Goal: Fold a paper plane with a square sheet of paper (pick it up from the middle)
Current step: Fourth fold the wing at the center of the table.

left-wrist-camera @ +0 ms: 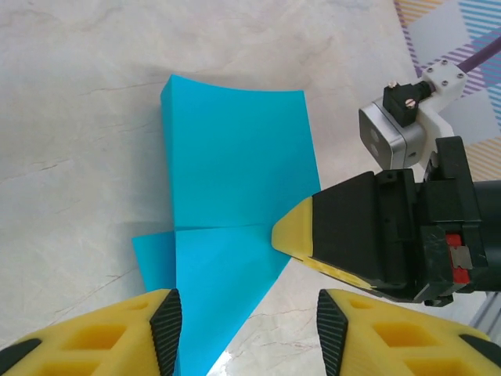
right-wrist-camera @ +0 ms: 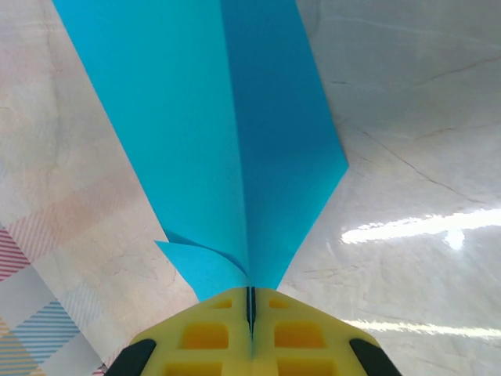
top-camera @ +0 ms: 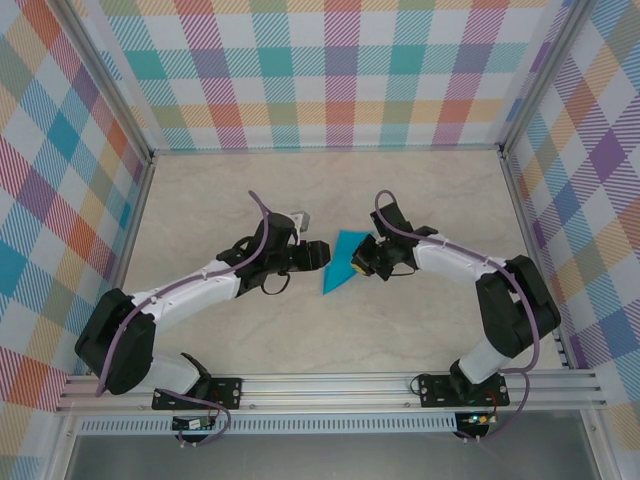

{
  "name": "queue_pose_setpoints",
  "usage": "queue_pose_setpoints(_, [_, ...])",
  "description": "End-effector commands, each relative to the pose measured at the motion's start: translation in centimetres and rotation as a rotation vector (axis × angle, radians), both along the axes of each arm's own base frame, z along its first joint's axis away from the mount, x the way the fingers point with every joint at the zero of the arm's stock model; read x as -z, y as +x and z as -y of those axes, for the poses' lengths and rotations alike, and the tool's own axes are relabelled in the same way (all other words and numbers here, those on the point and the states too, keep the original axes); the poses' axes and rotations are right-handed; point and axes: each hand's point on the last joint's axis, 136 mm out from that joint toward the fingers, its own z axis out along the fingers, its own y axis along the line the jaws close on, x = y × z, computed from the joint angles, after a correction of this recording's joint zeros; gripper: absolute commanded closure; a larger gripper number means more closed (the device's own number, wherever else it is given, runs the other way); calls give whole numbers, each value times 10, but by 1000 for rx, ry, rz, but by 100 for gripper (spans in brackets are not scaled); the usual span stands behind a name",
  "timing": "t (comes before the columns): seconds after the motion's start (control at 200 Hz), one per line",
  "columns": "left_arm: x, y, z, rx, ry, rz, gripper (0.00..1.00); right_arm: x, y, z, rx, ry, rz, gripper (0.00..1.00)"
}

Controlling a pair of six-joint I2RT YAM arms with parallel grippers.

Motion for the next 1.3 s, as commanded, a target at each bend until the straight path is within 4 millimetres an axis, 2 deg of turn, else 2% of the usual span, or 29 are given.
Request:
queue_pose_setpoints(0.0, [9, -13, 7, 118, 13, 45, 44, -5, -6, 4, 56, -40, -52, 100])
queue_pose_setpoints(0.095, [16, -23, 12, 186, 40, 119, 35, -3, -6, -6, 53, -9, -91, 100])
queue_pose_setpoints(0.275, [28, -24, 4, 202, 112, 200, 29, 1, 3, -25, 33, 30, -140, 100])
queue_pose_setpoints(0.43, [39, -19, -1, 208, 165, 259, 27, 2, 10, -30, 40, 23, -174, 100])
queue_pose_setpoints(0.585, [50, -16, 0, 223, 211, 291, 28, 6, 11, -33, 61, 13, -218, 100])
queue_pose_setpoints(0.7, [57, -19, 8, 274, 233, 357, 28, 8, 11, -36, 75, 21, -249, 100])
queue_pose_setpoints(0.975, [72, -19, 30, 360, 237, 365, 33, 10, 13, -40, 95, 26, -287, 100])
queue_pose_setpoints(1.245, [87, -15, 34, 378, 287, 394, 40, 11, 11, -38, 107, 32, -309, 90])
queue_pose_setpoints(1.295, [90, -14, 34, 376, 305, 399, 42, 10, 11, -38, 109, 36, -312, 84])
